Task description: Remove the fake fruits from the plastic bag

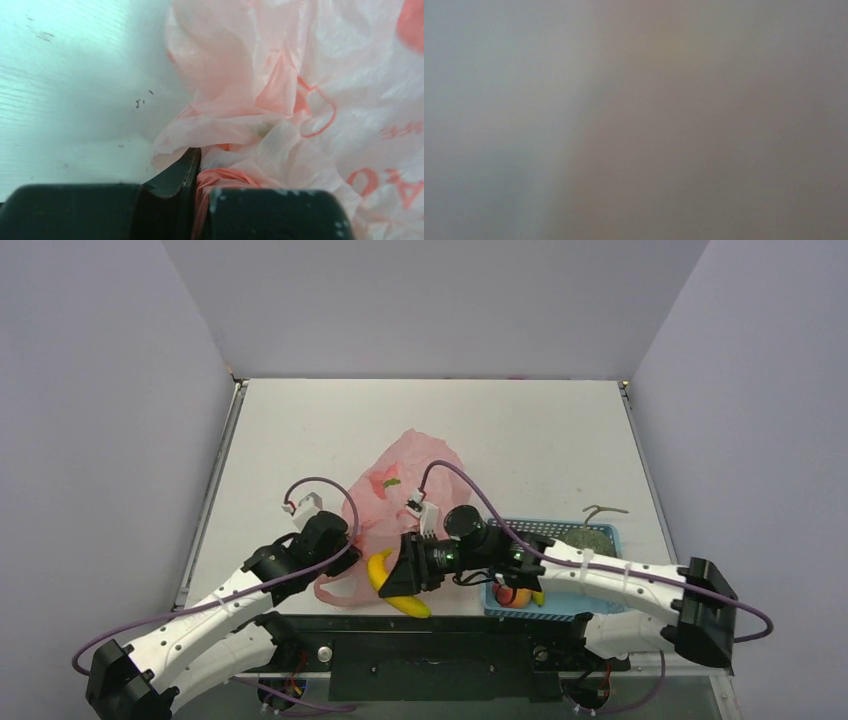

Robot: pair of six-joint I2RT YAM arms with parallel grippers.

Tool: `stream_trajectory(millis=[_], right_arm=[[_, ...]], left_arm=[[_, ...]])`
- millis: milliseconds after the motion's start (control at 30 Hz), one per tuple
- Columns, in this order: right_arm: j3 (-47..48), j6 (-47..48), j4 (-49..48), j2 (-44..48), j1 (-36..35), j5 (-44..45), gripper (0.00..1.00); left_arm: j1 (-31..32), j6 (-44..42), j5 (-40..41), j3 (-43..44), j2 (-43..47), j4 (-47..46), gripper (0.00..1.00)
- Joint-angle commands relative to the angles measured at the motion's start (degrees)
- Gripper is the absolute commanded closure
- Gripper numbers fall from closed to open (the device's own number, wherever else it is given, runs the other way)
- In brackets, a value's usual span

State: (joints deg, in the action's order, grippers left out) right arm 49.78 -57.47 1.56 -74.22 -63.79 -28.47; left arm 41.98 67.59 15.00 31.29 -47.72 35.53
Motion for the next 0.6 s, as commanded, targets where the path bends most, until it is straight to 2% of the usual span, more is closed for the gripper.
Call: stream_trajectory(millis=[0,200,300,367,433,533,567], right_arm=[[-3.38,4.95,6.97,11.69,-1.29,-4.58,1.00],[-8.83,4.37,1.83,21.07,-2.30,-8.08,1.00],[-7.38,4.82,-0.64,17.56,-2.75,-9.35,1.00],[-3.95,6.64,-0.73,13.23,-4.38,-8.35,1.00],[0.62,9.86,3.13,10.76,-6.61,-5.49,1.00],[4.57,12.26,6.43,9.99,-6.68,-2.57,1.00],[5.45,12.81,9.80,10.38,-5.86,1.02,1.00]], left_arm=[[-0.17,6.33,8.39,2.58,0.57,5.92,1.00],[-0.30,8.16,7.45,2.25,2.22,3.52,1.00],[-0.28,5.39,2.01,1.44,2.58,-3.23,1.00],[-0.26,5.61,1.13,1.85,2.48,-3.37,1.00],[-0.30,6.62,3.05,2.90,2.51,0.14,1.00],[-0.29,9.18,9.56,4.48,3.43,9.45,1.00],[-0.30,10.66,10.85,4.75,4.37,11.26,1.00]])
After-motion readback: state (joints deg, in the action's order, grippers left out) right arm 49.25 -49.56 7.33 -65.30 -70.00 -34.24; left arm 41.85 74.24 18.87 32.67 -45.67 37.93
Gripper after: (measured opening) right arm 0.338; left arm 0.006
